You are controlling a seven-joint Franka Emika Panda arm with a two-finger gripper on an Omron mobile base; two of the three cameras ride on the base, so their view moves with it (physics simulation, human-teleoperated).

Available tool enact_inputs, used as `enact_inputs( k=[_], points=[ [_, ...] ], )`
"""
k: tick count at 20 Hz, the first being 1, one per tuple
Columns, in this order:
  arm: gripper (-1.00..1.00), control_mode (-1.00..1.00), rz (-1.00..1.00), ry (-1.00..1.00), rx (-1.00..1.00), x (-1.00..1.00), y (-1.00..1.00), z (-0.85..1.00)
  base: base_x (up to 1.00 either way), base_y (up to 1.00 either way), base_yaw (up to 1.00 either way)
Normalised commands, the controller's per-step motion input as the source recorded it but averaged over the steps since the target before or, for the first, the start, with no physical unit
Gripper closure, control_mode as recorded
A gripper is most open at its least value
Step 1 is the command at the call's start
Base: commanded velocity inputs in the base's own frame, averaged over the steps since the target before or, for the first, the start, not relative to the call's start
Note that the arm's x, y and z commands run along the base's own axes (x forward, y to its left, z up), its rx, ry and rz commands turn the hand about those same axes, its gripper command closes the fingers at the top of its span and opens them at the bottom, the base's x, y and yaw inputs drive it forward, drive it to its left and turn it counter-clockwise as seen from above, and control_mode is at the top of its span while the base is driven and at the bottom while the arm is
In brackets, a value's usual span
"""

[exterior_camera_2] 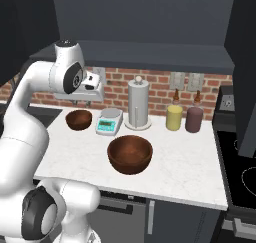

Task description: Pick up the bowls on the counter and stack them on top of one another in the open cabinet. Place the smaller bowl on top of the larger bowl.

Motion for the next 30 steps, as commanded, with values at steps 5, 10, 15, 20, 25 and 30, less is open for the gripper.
enact_inputs(
  k=[5, 10, 15, 20, 25, 30],
  points=[
    [-1.00, -1.00, -0.01, 0.04, -0.06, -0.06, 0.23, -0.02, 0.00, 0.00, 0.00],
    [-1.00, -1.00, 0.17, 0.00, -0.26, -0.08, 1.00, -0.09, 0.00, 0.00, 0.00],
    [-1.00, -1.00, 0.39, -0.07, -0.25, -0.01, 1.00, -0.12, 0.00, 0.00, 0.00],
    [-1.00, -1.00, 0.63, -0.03, -0.26, -0.14, 0.33, -0.54, 0.00, 0.00, 0.00],
    [-1.00, -1.00, 0.54, 0.03, -0.13, 0.00, -0.40, -0.80, 0.00, 0.00, 0.00],
    [-1.00, -1.00, 0.39, 0.00, 0.01, 0.00, -0.50, -0.55, 0.00, 0.00, 0.00]
  ],
)
